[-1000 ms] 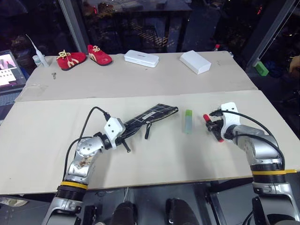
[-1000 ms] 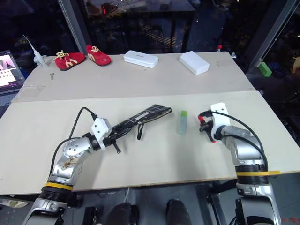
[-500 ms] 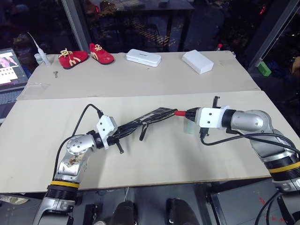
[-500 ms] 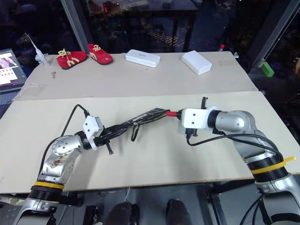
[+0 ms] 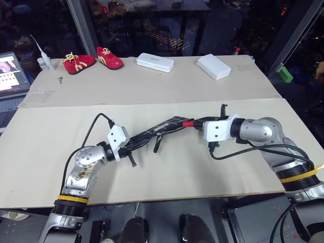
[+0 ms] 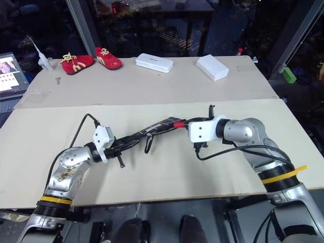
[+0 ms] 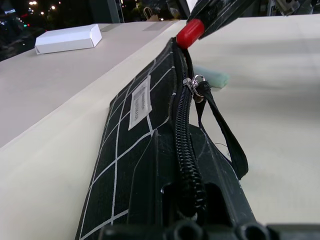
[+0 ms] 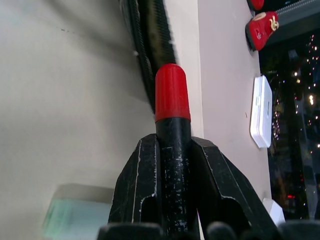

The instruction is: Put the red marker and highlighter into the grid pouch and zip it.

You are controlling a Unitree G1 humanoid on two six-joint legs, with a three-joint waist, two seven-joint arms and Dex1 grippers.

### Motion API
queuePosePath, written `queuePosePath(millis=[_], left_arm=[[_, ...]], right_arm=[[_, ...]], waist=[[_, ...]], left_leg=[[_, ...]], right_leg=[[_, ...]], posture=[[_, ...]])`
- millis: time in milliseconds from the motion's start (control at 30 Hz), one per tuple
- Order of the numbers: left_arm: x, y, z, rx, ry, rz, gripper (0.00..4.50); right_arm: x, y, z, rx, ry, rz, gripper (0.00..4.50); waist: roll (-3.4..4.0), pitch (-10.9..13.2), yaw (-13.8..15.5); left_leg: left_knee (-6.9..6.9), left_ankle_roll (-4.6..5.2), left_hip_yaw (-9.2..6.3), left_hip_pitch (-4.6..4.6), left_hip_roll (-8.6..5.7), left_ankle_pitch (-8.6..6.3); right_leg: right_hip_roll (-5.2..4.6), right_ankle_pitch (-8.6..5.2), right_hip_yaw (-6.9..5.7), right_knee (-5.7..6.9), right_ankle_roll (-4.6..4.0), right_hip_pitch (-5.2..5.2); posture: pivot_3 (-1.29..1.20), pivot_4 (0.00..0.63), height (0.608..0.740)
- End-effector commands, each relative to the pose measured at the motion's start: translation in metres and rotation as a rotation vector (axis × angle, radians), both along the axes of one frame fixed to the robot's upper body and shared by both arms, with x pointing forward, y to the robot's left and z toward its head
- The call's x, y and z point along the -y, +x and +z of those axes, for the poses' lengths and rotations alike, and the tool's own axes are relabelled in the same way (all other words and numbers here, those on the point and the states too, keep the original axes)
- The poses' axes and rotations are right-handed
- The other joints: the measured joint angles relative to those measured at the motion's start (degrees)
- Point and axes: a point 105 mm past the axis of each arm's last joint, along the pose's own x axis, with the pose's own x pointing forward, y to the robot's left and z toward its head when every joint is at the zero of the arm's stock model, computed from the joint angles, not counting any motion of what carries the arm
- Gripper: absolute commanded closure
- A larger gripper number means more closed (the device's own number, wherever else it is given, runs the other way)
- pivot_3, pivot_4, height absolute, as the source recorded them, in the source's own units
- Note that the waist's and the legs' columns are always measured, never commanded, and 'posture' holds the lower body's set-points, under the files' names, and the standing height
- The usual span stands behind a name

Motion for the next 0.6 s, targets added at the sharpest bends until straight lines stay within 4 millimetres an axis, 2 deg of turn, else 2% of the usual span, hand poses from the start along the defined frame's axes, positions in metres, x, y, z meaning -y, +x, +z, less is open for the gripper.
queuePosePath(millis=[33, 267, 400, 600], left_arm=[[0.005, -0.003, 0.010, 0.041, -0.010, -0.020, 4.50], [0.007, -0.003, 0.009, 0.041, -0.004, -0.031, 4.50], [0.010, -0.003, 0.008, 0.040, 0.009, -0.052, 4.50], [0.012, -0.003, 0.009, 0.043, 0.012, -0.065, 4.50]], right_arm=[[-0.005, 0.000, 0.010, 0.055, -0.002, 0.026, 4.00], [-0.016, 0.005, 0.008, 0.067, -0.007, 0.042, 4.00], [-0.043, 0.002, -0.009, 0.051, -0.047, 0.136, 4.00], [-0.074, 0.003, -0.020, 0.059, -0.062, 0.231, 4.00]], waist=[[0.00, 0.00, 0.00], [0.00, 0.00, -0.08], [0.00, 0.00, -0.20], [0.00, 0.00, -0.13]], left_leg=[[0.00, 0.00, 0.00, 0.00, 0.00, 0.00], [0.01, 0.00, 0.01, 0.02, 0.00, 0.00], [0.01, -0.01, 0.03, 0.06, 0.01, 0.01], [0.04, -0.03, 0.10, 0.03, -0.01, 0.02]], right_leg=[[0.00, 0.00, 0.00, 0.00, 0.00, 0.00], [0.00, 0.01, 0.02, 0.03, -0.01, 0.00], [0.04, 0.01, 0.04, 0.06, -0.02, 0.00], [0.02, 0.01, 0.02, 0.15, -0.02, -0.02]], posture=[[0.00, 0.150, 0.740], [0.00, 0.150, 0.740], [0.00, 0.150, 0.740], [0.00, 0.150, 0.740]])
